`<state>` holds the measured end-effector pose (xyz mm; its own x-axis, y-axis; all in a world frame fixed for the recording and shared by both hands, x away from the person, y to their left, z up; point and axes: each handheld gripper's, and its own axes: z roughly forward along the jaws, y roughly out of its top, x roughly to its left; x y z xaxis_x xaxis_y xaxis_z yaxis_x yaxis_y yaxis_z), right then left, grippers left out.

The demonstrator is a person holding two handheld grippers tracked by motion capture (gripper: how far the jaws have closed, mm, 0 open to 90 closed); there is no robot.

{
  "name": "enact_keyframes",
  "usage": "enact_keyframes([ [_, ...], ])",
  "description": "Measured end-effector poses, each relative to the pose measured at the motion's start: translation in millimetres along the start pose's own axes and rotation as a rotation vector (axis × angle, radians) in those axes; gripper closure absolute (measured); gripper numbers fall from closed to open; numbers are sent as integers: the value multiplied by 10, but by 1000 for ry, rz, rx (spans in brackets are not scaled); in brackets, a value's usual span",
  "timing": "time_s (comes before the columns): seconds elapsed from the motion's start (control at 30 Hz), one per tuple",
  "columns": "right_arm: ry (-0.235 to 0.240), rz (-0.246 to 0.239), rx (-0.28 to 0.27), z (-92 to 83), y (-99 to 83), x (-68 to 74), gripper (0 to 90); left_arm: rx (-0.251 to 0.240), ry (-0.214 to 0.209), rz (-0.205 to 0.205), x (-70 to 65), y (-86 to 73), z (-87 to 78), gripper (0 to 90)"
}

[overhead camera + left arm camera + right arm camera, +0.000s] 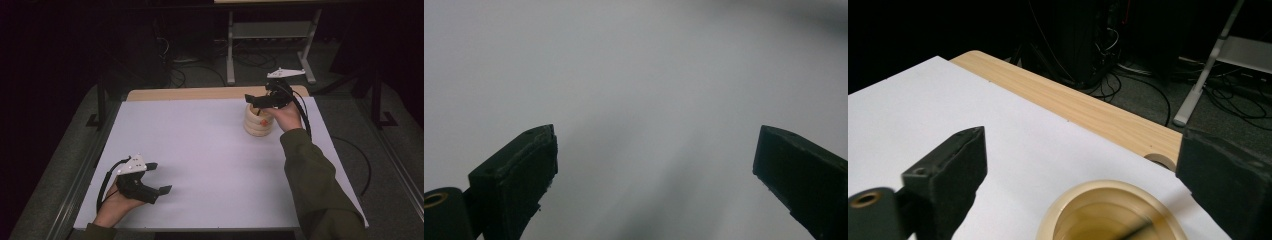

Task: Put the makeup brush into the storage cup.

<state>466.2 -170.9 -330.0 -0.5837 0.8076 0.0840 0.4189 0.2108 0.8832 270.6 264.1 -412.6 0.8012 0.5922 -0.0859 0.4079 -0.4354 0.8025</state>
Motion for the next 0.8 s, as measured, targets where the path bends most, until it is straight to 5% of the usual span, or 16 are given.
enact_keyframes([
  [0.8, 24, -2, 0, -162, -77, -18, 25, -8, 1, 3, -14, 7, -7, 38],
])
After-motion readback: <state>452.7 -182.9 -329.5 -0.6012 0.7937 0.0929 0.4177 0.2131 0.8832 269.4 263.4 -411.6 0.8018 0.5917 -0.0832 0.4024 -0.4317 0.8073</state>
